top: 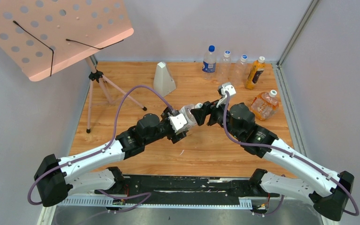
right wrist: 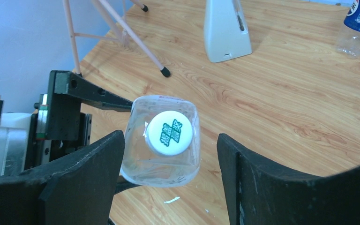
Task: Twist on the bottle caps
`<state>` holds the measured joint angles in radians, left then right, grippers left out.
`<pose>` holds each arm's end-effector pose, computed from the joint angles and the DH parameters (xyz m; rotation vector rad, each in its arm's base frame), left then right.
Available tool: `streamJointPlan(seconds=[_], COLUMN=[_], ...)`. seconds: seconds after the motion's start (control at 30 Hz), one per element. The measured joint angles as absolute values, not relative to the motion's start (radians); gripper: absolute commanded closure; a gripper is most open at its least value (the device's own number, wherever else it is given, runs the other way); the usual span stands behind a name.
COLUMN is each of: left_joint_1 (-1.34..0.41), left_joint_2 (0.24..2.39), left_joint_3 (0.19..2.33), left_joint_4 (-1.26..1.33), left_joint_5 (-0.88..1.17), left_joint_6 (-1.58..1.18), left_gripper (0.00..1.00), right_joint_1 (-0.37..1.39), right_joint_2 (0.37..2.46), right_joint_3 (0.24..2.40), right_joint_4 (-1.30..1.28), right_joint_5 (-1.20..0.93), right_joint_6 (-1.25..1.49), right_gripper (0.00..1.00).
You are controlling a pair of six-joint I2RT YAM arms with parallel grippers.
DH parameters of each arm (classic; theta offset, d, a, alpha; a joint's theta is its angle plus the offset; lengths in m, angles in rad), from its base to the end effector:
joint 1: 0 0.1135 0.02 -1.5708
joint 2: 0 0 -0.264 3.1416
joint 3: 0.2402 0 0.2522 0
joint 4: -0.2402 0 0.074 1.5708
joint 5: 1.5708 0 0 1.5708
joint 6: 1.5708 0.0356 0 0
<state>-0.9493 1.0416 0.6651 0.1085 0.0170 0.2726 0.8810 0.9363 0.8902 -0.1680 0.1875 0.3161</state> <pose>0.1406 -0.1973 0.2781 1.0808 1.5221 -0.4874 0.1435 0.1635 0.3516 -0.3767 1.7955 0.6886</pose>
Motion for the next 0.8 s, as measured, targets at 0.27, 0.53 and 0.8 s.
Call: streamJointPlan(seconds=[0.27,0.53,0.8], left_joint_1=[-0.949,-0.949,-0.954], left_joint_2=[1.042,1.042,1.041], left_joint_3=[0.665,0.665,0.666], left_joint_4=[0.109,0.117,0.159], left_joint_5=[0.018,0.003,-0.097], left_joint_6=[0.247,0.231,0.234], left_gripper=[0.99,0.61,0.00], right_joint_1=[0.882,0.883,0.843], right_joint_2=[0.944,0.948,0.978], right_joint_3=[0.816,0.810,0.857], right_joint_4=[-0.010,0.034,0.028], right_joint_5=[0.219,0.226,0.205], right_joint_6=[0.369,0.384,0.311], right_gripper=[0.66,1.00,1.00])
